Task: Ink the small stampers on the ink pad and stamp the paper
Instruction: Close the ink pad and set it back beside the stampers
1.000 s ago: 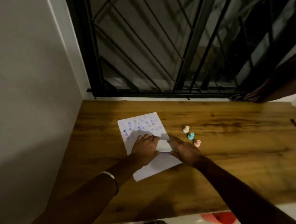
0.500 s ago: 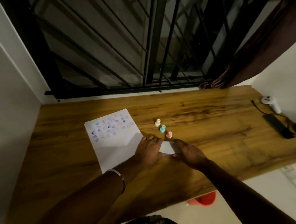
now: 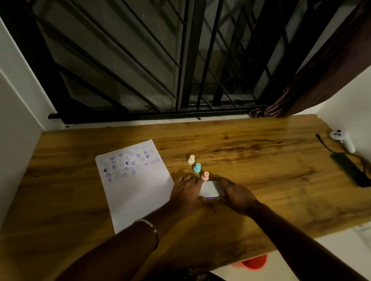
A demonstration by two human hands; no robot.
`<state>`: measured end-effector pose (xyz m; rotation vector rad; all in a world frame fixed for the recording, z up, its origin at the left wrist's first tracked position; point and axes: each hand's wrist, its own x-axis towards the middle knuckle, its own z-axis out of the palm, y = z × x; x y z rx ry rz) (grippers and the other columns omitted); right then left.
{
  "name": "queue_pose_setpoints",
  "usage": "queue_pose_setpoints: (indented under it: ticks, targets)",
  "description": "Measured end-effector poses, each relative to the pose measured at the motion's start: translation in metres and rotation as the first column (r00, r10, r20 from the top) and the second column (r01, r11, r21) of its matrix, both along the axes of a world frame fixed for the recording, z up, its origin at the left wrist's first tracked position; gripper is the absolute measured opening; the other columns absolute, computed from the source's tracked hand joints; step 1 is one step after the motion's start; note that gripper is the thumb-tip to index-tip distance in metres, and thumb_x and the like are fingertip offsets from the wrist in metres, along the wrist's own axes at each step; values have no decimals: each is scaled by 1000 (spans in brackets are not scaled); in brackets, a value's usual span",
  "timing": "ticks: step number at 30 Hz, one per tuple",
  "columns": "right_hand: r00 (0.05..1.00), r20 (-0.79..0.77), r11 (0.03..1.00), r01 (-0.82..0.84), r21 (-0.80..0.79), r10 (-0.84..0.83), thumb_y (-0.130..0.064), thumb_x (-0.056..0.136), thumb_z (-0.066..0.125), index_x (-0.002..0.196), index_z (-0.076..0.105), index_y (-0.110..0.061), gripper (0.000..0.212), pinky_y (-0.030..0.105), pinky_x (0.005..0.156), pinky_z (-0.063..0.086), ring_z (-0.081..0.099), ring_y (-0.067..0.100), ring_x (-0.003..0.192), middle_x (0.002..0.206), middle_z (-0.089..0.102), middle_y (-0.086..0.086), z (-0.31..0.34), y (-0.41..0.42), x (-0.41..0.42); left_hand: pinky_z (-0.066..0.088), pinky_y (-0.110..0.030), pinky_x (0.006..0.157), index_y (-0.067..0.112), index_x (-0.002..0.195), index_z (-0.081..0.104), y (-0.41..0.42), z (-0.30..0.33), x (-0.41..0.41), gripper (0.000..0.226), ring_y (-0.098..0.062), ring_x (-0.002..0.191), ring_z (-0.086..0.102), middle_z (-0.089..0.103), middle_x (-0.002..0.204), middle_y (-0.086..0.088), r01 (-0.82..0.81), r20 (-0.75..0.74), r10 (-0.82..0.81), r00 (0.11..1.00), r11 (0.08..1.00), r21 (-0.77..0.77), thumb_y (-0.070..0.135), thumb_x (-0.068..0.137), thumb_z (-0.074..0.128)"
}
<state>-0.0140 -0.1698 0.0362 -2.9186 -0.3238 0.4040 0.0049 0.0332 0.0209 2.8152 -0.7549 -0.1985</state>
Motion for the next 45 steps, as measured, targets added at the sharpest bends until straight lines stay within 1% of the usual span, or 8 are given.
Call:
queue_pose_setpoints:
  ticks: [7,11,16,22,28,36,40,45]
  targets:
    - [999,32,999,-13,33,12,-49,83,61,145,23,-22,78,36,85,50,59,31,113,140,51,10,0,-5,9,36,-37,109,20,141,39,3,-13,0,67,-22,133,41,46,145,-2,-31,74,39,997,994,-102,59,87,50]
    - [966,256,1000,25,-7,-22,-72,81,44,132,34,-26,69,27,63,46,67,24,89,119,63,3,4,3,5,35,-38,110,25,141,37,20,-17,-3,70,-20,134,42,44,147,0,-108,77,127,989,971,-215,65,85,46]
    - [941,331,990,-103,91,68,-53,90,47,122,47,-23,44,26,68,47,63,19,95,123,58,2,12,43,18,40,-32,102,25,131,48,68,-15,-2,56,-17,122,49,54,134,0,-305,137,354,925,908,-288,61,91,34]
    - [984,179,946,-61,317,3,-42,91,52,132,45,-21,46,40,97,48,52,25,121,136,53,6,8,136,40,46,-41,100,16,126,53,131,-3,-3,42,-28,121,51,54,132,-11,-740,-115,809,577,458,-492,41,93,54]
    - [969,-8,888,228,400,-245,-37,90,57,145,30,-18,64,47,106,40,43,32,131,148,40,11,-9,196,56,30,-49,113,6,151,16,174,15,-8,75,-38,140,30,25,155,-20,-944,-465,839,283,158,-290,46,95,48]
    - [910,-23,833,390,392,-415,-22,90,58,142,29,-8,61,45,99,43,46,38,125,141,45,19,-9,220,61,49,-46,100,5,143,35,200,23,-9,52,-35,124,53,48,141,-19,-912,-618,699,361,128,-389,29,99,48]
    - [892,-57,806,430,408,-448,-18,88,59,139,31,-3,60,47,99,43,47,39,123,136,48,22,-6,229,56,46,-44,103,6,143,35,213,23,-5,53,-34,126,51,49,142,-16,-906,-600,704,381,156,-392,32,99,48]
    - [872,-101,782,475,404,-478,-20,89,59,140,30,-5,61,49,99,46,47,38,123,137,47,21,-5,240,43,43,-29,88,7,136,47,234,19,-3,38,-31,121,54,54,136,-14,-893,-556,728,400,173,-416,20,100,44]
